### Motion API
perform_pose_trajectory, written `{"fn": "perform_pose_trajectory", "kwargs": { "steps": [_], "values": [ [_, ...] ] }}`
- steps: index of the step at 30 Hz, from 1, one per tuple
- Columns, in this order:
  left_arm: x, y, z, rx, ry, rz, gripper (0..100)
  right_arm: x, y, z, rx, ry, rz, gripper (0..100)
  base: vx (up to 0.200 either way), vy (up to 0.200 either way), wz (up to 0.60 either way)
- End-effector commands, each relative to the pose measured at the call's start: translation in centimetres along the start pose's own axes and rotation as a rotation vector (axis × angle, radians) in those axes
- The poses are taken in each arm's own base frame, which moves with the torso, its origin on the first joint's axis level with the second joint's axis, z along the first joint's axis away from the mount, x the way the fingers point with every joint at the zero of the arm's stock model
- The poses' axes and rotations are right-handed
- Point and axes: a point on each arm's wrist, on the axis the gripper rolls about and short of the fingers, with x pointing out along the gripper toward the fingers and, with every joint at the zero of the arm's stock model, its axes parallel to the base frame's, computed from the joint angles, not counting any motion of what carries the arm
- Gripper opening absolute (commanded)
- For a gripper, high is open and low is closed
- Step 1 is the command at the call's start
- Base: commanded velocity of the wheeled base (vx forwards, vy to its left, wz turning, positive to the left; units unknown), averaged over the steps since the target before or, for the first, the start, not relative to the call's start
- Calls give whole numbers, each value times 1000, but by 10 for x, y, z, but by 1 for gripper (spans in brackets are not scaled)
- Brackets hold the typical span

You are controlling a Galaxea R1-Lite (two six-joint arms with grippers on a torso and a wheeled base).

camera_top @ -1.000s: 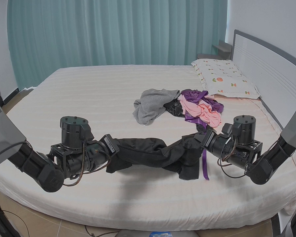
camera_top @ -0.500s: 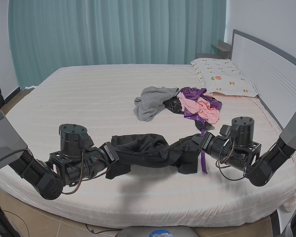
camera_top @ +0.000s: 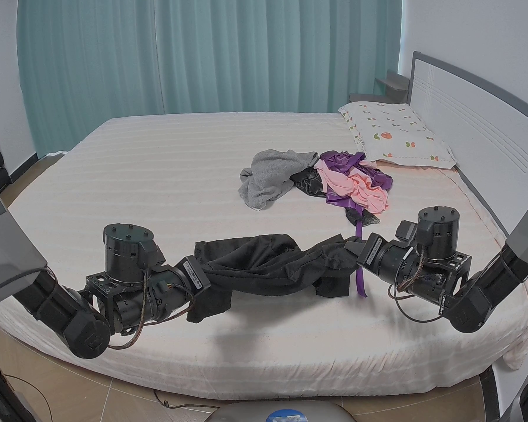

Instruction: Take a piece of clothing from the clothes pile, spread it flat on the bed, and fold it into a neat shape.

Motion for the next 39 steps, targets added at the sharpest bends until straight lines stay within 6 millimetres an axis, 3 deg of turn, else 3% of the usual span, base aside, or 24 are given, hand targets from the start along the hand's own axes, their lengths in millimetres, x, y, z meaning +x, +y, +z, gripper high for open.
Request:
{"fn": "perform_pose_trajectory", "kwargs": {
  "steps": [1,39],
  "values": [
    [-2,3,4,-8,-8,5,0,-2,2,1,-3,-3,7,0,0,200,0],
    [-21,-8,19,-65,-62,-49,0,-10,8,10,-10,-45,21,0,0,200,0]
  ]
}}
